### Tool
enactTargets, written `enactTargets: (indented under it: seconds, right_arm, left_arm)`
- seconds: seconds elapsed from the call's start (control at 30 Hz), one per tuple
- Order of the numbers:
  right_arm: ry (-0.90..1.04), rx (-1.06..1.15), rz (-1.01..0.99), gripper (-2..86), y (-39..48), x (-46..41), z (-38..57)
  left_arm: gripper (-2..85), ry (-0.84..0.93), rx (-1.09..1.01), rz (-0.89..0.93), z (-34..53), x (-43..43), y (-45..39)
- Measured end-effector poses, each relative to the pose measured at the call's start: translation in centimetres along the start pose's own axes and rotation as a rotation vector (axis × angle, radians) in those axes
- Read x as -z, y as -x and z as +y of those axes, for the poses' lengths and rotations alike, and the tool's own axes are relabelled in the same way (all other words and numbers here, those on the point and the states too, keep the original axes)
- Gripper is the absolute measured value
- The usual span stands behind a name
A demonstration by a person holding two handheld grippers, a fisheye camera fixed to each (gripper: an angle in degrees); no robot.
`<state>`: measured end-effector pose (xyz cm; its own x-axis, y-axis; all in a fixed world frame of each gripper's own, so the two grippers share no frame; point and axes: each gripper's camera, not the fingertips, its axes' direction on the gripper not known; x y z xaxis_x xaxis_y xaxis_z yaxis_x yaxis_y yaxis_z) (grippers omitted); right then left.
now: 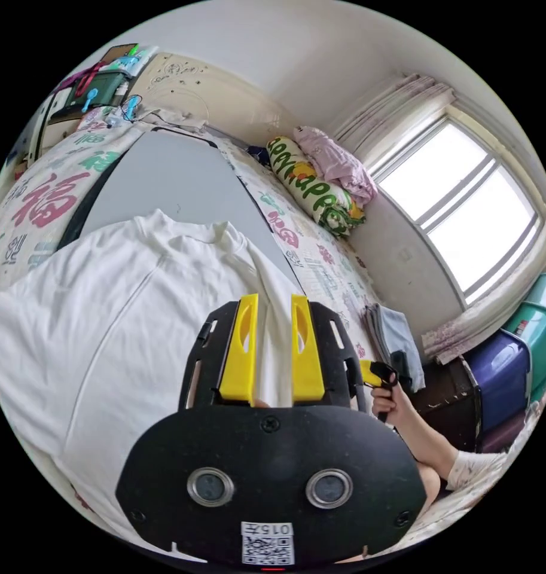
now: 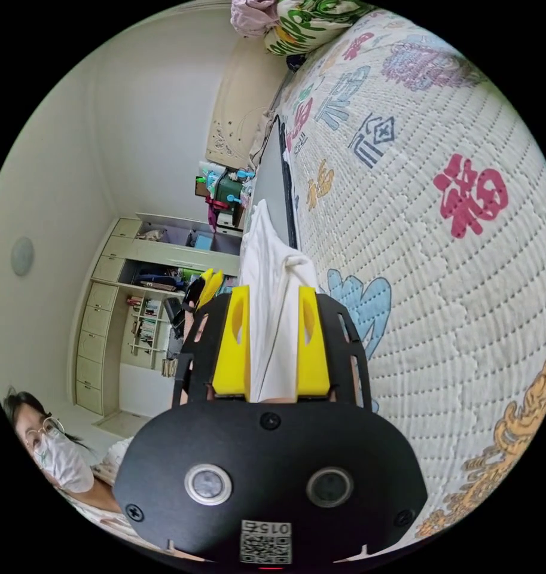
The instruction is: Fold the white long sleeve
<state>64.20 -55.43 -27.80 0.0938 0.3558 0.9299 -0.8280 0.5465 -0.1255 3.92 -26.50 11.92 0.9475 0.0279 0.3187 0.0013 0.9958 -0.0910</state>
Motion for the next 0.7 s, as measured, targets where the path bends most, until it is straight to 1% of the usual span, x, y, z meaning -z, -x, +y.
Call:
enactTargets:
  seconds: [0.13, 0.17, 0.33, 0.4, 0.43, 0.57, 0.63, 0.7]
  right_arm:
    - [-0.012, 0.005, -0.059, 5.7, -0.8, 1.4, -4.2]
    - [-0.025, 0.02, -0.088, 2.5, -1.1, 2.1, -5.2]
    - [-0.06, 0.041, -0.065, 0.5, -2.9, 4.8, -8.7]
    - [-0.087, 0.019, -0.07, 0.2, -4.9, 5.8, -10.0]
    - [-0.092, 0.016, -0.065, 0.1, -5.4, 6.1, -10.2]
    - [-0.157, -0.012, -0.056, -0.2, -10.0, 7.9, -11.3]
    - [-0.186, -0.03, -0.048, -0.2, -12.1, 8.6, -11.4]
    - [-0.201, -0.035, -0.04, -0.3, -15.0, 9.0, -11.4]
  left_arm:
    - [8.6, 0.016, 0.037, -0.007, -4.1, -5.5, 0.0]
    - [8.4, 0.031, 0.027, -0.037, -5.2, -7.0, -0.4]
    - [6.9, 0.114, -0.072, -0.122, -7.5, -12.1, -3.2]
    - [3.8, 0.181, -0.086, -0.187, -8.3, -14.3, -4.3]
    - [2.9, 0.187, -0.098, -0.186, -8.5, -14.6, -4.7]
    - [0.5, 0.115, -0.206, -0.22, -10.0, -14.8, -9.0]
    - [0.5, 0.08, -0.219, -0.265, -10.4, -14.9, -11.0]
    - [1.7, 0.073, -0.25, -0.347, -10.4, -15.9, -13.3]
